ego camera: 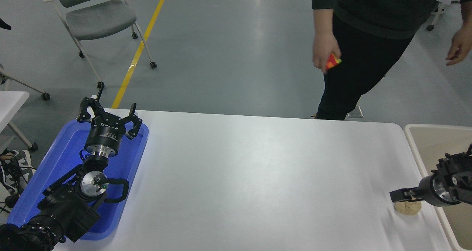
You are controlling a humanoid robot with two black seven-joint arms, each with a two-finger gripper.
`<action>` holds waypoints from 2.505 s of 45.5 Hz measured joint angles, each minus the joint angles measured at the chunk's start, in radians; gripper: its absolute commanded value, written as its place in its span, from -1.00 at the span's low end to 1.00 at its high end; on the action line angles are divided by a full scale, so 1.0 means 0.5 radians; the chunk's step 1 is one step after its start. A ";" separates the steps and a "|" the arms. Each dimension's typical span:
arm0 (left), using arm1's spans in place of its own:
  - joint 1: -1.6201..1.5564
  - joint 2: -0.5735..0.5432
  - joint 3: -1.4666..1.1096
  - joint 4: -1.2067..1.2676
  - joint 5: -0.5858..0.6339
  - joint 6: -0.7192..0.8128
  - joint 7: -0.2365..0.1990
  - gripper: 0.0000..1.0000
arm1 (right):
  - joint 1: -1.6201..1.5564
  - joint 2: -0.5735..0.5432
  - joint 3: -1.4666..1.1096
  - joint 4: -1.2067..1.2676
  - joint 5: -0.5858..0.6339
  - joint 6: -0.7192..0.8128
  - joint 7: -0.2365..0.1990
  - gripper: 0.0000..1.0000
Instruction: Pick up paper ball place in dustbin
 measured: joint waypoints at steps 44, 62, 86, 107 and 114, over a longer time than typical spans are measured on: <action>-0.001 0.000 0.000 0.000 0.000 0.000 0.000 1.00 | -0.050 0.017 0.155 -0.030 -0.161 0.004 0.038 -1.00; -0.001 0.000 0.000 -0.003 0.000 -0.003 0.000 1.00 | 0.699 -0.294 -0.176 0.723 -0.301 0.124 0.057 -1.00; -0.001 0.000 0.000 -0.003 0.000 -0.003 0.000 1.00 | 2.078 -0.382 -0.812 1.571 -0.327 0.478 0.060 -1.00; -0.001 0.000 0.000 -0.003 0.000 -0.003 0.000 1.00 | 2.518 -0.420 -0.885 1.703 -0.325 0.787 0.059 -1.00; -0.001 0.000 0.000 -0.003 0.000 -0.003 0.000 1.00 | 2.552 -0.430 -0.890 1.709 -0.325 0.823 0.051 -1.00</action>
